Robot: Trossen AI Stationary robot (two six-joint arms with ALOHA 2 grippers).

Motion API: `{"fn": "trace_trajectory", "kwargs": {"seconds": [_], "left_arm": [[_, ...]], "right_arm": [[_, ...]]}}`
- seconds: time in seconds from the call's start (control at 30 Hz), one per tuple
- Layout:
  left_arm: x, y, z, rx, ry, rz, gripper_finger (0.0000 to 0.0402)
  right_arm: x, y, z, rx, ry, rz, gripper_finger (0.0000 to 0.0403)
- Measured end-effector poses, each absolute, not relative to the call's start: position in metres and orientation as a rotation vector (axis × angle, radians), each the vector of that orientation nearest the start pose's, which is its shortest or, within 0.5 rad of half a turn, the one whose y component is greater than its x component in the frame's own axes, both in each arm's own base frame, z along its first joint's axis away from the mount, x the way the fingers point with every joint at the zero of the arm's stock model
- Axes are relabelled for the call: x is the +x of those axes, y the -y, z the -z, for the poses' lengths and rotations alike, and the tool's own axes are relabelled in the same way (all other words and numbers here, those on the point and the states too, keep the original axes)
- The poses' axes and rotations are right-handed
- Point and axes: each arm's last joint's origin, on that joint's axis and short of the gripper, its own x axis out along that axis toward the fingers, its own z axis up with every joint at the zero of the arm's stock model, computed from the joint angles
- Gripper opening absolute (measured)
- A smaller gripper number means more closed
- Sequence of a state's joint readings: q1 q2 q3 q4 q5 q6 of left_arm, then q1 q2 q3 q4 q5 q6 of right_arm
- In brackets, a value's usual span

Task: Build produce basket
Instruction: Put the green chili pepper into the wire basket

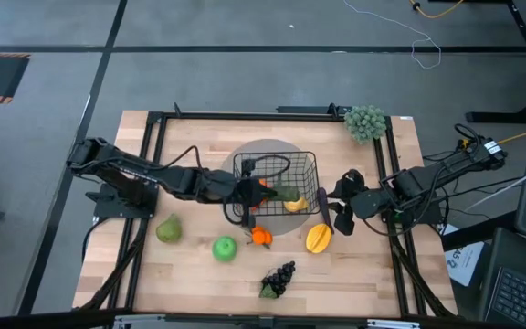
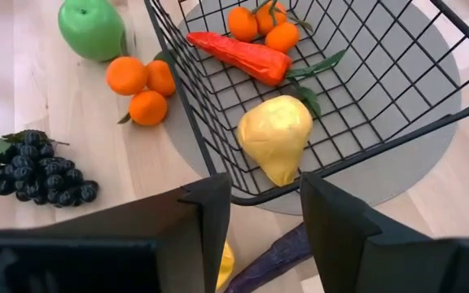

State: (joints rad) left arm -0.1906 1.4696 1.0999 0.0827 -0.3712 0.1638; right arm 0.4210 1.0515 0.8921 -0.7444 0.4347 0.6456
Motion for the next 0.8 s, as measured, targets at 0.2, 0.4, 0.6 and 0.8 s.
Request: {"fn": "trace_trajectory", "kwargs": {"seconds": [0.2,0.4,0.6,0.8], "left_arm": [[0.327,0.061,-0.301,0.212,-0.341,-0.136,0.0],[0.328,0.067,-0.295,0.228,-0.38,-0.115,0.0],[0.327,0.067,-0.296,0.227,-0.372,-0.119,0.0],[0.327,0.067,-0.296,0.227,-0.371,-0.118,0.0]], "right_arm": [[0.186,-0.07,-0.279,0.231,-0.773,0.271,0.0139],[0.186,-0.07,-0.279,0.233,-0.773,0.272,0.0139],[0.186,-0.07,-0.279,0.234,-0.77,0.273,0.0139],[0.187,-0.069,-0.28,0.221,-0.75,0.301,0.0139]]}}
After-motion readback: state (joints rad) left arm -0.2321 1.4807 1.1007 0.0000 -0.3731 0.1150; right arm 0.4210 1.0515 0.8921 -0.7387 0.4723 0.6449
